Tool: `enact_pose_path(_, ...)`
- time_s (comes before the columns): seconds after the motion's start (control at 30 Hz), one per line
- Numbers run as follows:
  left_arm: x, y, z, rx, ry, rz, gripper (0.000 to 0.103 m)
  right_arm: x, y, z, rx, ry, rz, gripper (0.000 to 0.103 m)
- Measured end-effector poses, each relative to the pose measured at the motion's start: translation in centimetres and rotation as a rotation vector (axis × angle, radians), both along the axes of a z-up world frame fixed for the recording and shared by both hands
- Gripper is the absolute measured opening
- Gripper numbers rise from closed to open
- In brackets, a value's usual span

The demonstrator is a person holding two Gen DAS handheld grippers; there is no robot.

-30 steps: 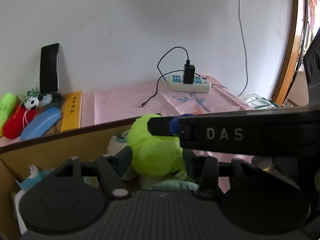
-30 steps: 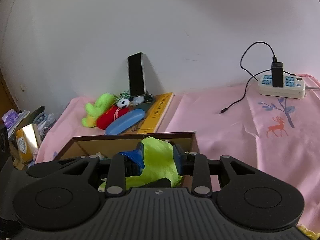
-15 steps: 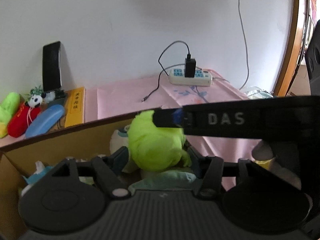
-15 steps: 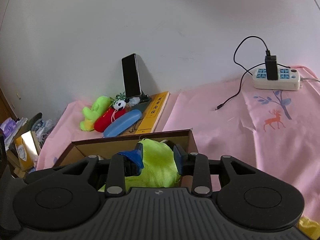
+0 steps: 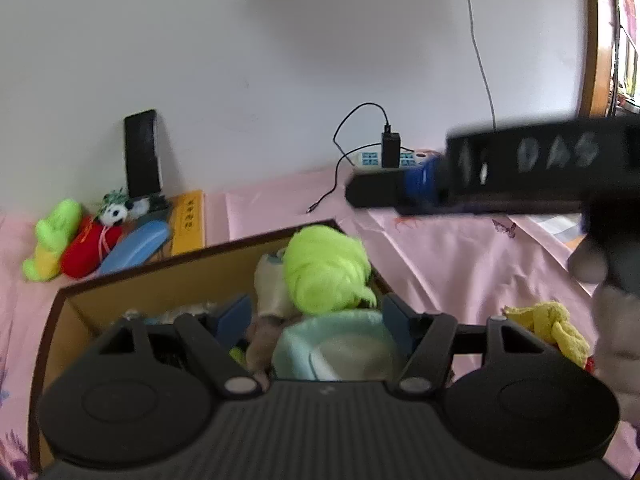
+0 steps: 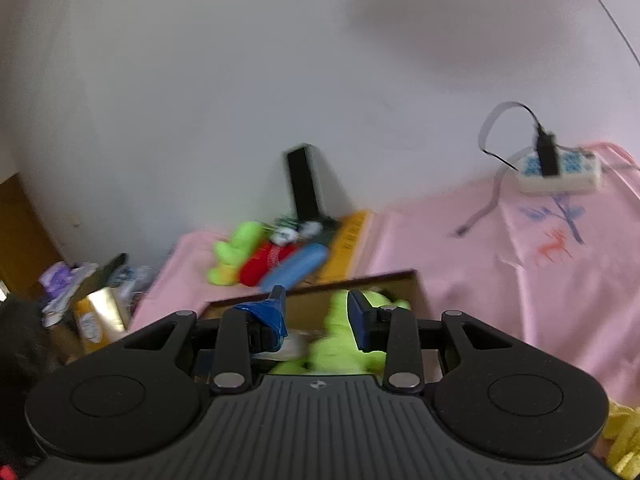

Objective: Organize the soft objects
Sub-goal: 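Lower the ball into the box and open the right gripper, then move the right gripper to the red-and-white scarf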

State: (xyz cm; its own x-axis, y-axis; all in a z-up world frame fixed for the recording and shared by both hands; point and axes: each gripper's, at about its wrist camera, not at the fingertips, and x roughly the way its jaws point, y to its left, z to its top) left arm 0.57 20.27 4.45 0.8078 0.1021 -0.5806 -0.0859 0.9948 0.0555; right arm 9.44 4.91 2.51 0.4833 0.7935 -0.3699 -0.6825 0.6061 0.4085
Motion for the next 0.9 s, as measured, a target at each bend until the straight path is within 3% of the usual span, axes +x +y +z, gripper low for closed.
enact_pose_path(0.2, -1.6, -2.5, 0.2, -0.003, 0.012, -0.030, 0.066, -2.2, -1.7, 0.4, -0.017, -0.042, 0.003, 0.017)
enact_pose_path(0.47, -1.6, -9.6, -0.7, -0.002, 0.044, -0.183, 0.067, -2.4, -9.2, -0.8, -0.080, -0.012, -0.157, 0.017)
enact_pose_path(0.7, -1.1, -16.1, -3.5, -0.058, 0.115, -0.325, 0.067, -1.9, -18.6, -3.1, -0.138, 0.122, -0.328, 0.017)
enact_pose_path(0.9, -0.3, -23.1, -6.3, -0.067, 0.186, -0.496, 0.067, -2.3, -24.5, -5.2, -0.191, 0.235, -0.411, 0.017)
